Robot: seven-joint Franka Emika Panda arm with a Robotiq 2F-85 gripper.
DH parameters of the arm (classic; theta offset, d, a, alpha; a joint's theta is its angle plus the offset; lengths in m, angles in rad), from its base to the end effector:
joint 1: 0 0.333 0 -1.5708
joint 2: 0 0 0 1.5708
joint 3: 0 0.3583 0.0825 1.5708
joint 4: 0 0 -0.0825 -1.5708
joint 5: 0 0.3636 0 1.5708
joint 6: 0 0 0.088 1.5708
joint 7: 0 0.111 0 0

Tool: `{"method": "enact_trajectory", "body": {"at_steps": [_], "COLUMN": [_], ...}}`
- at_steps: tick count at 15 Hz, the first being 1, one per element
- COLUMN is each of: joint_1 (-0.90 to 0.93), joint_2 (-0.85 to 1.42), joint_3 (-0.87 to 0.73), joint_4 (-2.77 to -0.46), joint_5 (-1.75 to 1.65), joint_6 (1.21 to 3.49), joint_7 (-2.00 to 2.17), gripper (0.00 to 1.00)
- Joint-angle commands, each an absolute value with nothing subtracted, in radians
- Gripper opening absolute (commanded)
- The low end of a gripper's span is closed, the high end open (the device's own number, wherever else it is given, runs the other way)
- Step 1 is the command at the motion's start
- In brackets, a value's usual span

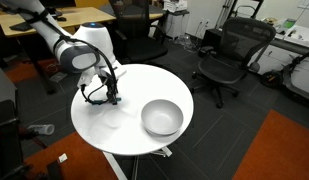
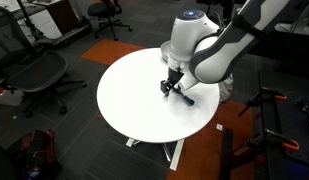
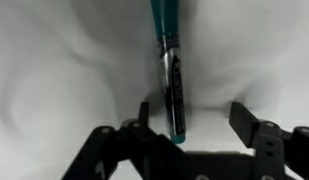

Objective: Put the marker in the grey bowl

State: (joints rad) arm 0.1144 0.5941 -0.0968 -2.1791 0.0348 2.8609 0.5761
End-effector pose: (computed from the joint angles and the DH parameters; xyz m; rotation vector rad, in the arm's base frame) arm 0.5746 0.0091 0.1729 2.9969 -0.8822 0.1555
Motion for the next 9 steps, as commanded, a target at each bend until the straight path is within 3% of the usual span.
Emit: {"method": "enact_trajectory", "body": {"at_steps": [1,7,9], "joint_1": [0.123,0.121,0.121], "joint_2": [0.610,0.607,0.589], "joint_3": [-0.107,-0.110,-0.108], "joint_4": [-2.157,-2.147,-2.152], "joint_5": [0.077,0.085,0.090], "joint_6": [2.853,2.853,2.848], "joint_7": [0.532,0.532,0.534], "gripper": [0.51,0.06,0.01]}}
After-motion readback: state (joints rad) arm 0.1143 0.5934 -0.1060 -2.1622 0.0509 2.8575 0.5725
